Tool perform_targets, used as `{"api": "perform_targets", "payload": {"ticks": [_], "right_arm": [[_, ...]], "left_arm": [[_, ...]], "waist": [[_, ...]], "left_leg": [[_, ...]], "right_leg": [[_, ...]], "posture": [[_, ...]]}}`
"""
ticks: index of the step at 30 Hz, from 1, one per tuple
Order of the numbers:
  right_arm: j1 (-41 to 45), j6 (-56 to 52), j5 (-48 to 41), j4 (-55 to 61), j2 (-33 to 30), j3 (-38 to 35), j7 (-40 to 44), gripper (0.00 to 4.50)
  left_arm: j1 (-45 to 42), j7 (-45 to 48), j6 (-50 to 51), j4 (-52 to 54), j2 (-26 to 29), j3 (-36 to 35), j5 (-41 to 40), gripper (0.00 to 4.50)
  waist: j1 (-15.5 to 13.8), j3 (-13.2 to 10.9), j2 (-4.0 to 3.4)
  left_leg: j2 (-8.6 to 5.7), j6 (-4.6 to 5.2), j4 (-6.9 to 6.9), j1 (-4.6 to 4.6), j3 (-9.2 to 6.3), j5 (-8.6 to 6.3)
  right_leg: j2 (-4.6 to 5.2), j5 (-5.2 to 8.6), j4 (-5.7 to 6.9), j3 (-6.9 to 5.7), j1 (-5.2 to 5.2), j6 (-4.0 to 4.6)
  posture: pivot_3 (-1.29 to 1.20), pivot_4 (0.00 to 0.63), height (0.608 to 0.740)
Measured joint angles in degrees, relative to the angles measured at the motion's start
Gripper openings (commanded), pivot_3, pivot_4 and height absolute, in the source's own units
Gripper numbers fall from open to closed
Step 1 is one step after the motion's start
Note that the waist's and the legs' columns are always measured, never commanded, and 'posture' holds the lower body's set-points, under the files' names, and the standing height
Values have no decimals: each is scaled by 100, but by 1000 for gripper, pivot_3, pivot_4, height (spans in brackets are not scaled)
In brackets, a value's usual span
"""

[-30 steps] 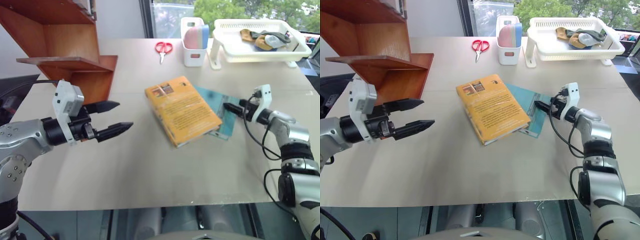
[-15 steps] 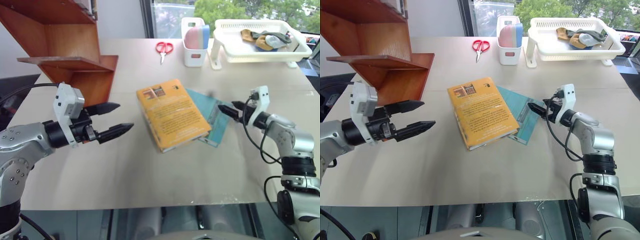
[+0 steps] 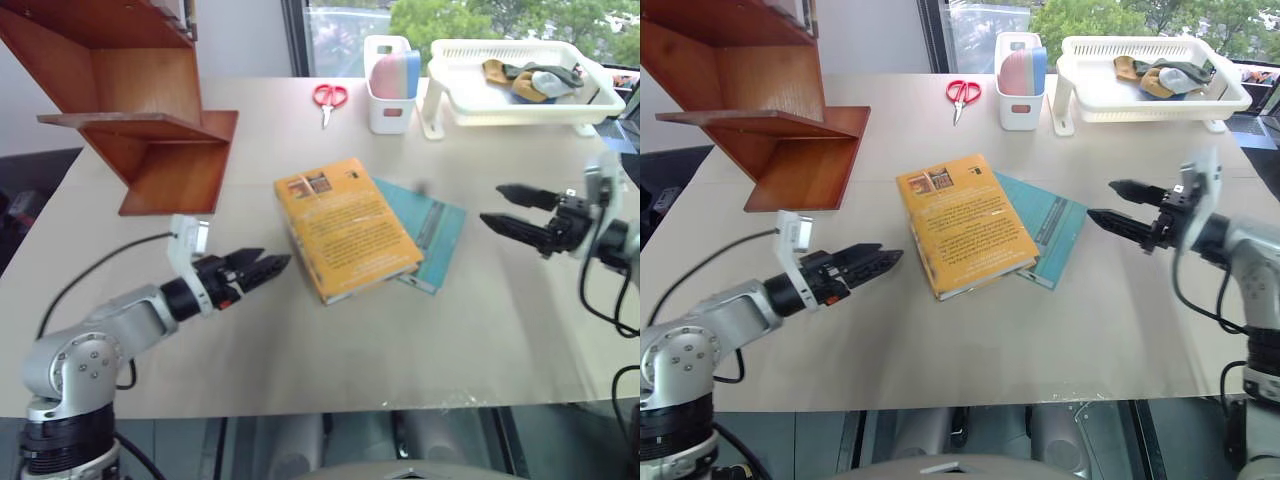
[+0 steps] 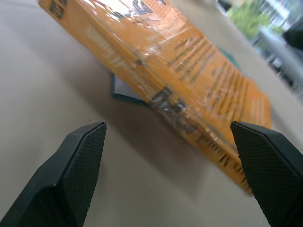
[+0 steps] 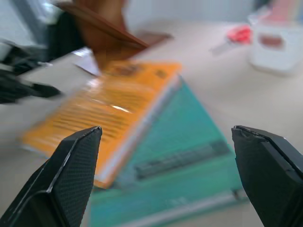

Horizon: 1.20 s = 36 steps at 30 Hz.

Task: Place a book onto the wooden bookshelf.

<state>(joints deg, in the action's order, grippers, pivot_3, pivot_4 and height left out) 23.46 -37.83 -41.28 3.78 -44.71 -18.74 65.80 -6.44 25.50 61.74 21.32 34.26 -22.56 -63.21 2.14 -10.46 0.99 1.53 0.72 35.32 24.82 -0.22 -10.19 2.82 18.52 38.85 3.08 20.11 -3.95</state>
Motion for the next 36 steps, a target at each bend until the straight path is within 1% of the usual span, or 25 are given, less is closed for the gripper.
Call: {"api": "perform_targets", "payload": {"ticks": [2,4,7,11,15,18,21,23,24,27,28,30,31,33,34,36], "right_arm": [[-151,-202,-163,215,-368,-27,186,4500],[-283,-305,-227,396,-592,-26,318,4500],[-345,-316,-280,580,-661,-26,343,4500],[-477,-346,-357,747,-728,-31,324,4500],[-660,-464,-453,886,-795,-42,235,4500],[-730,-483,-501,968,-818,-49,166,4500],[-843,-511,-568,1044,-822,-66,109,4500],[-909,-525,-598,1101,-823,-97,80,4500],[-918,-528,-606,1111,-823,-117,62,4500],[-948,-540,-651,1139,-829,-203,-7,4500],[-950,-542,-653,1143,-829,-205,-8,4500],[-973,-558,-682,1169,-829,-206,-41,4500],[-973,-558,-686,1173,-829,-206,-50,4500],[-971,-551,-690,1173,-815,-206,-127,4500],[-967,-539,-690,1169,-794,-206,-152,4500],[-965,-435,-677,1095,-715,-206,-214,4500]], "left_arm": [[-44,-254,89,-124,-313,10,-257,4422],[-85,-576,152,-367,-644,13,-446,4422],[-298,-1226,163,-724,-1271,15,-945,4422],[-523,-1936,140,-1009,-1749,14,-1521,4422],[-803,-2736,-11,-1476,-2033,7,-2006,4422],[-919,-3014,-96,-1728,-2088,8,-2162,4422],[-1002,-3102,-146,-1901,-2126,17,-2251,4422],[-1084,-3100,-174,-1979,-2119,19,-2260,3849],[-1104,-3099,-184,-1983,-2119,25,-2266,3692],[-1133,-3062,-183,-1990,-2111,65,-2405,2415],[-1133,-3062,-183,-1990,-2110,65,-2417,2335],[-1133,-3060,-183,-1993,-2095,75,-2481,1392],[-1133,-3059,-183,-1993,-2094,75,-2488,1096],[-1132,-3057,-232,-1992,-2127,76,-2593,304],[-1132,-3055,-245,-1987,-2129,78,-2628,147],[-1123,-3052,-275,-1914,-2120,79,-2761,120]], "waist": [[-18,1,-1],[-36,2,1],[-55,1,4],[-97,2,4],[-153,2,4],[-156,2,4],[-156,2,4],[-157,2,4],[-157,2,4],[-156,2,4],[-156,2,4],[-155,2,4],[-155,2,4],[-156,2,4],[-156,2,4],[-156,1,5]], "left_leg": [[-4,0,2,-5,-3,0],[-4,0,8,-5,-11,0],[-5,0,20,-5,-18,0],[-9,0,23,-6,-24,0],[-16,0,25,-4,-30,0],[-22,0,26,-3,-32,0],[-25,0,27,-2,-35,1],[-26,-1,27,-3,-35,1],[-26,-1,27,-3,-33,1],[-26,-1,27,-3,-34,1],[-26,-1,27,-3,-34,1],[-26,-1,27,-3,-35,1],[-26,-1,27,-3,-34,1],[-26,-1,27,-2,-34,1],[-26,-1,27,-2,-34,1],[-26,-1,27,-1,-35,1]], "right_leg": [[4,0,-1,-4,-9,0],[3,0,-2,-11,-14,0],[2,-1,1,-15,-20,-1],[2,-1,-2,-20,-29,-1],[2,0,-2,-25,-30,-1],[3,0,-5,-26,-32,-1],[2,0,-5,-31,-32,-1],[1,0,-4,-31,-33,-1],[2,0,-4,-30,-33,-1],[2,0,-5,-30,-33,-1],[2,0,-5,-30,-33,-1],[0,0,-5,-31,-33,-1],[1,0,-5,-31,-33,-1],[2,0,-6,-30,-33,-1],[2,0,-6,-30,-33,-1],[1,0,-7,-31,-33,-1]], "posture": [[0,150,740],[0,150,740],[0,150,740],[0,150,740],[0,150,740],[0,150,740],[0,150,740],[0,150,740],[0,150,740],[0,150,740],[0,150,740],[0,150,740],[0,150,740],[0,150,740],[0,150,740],[0,150,740]]}}
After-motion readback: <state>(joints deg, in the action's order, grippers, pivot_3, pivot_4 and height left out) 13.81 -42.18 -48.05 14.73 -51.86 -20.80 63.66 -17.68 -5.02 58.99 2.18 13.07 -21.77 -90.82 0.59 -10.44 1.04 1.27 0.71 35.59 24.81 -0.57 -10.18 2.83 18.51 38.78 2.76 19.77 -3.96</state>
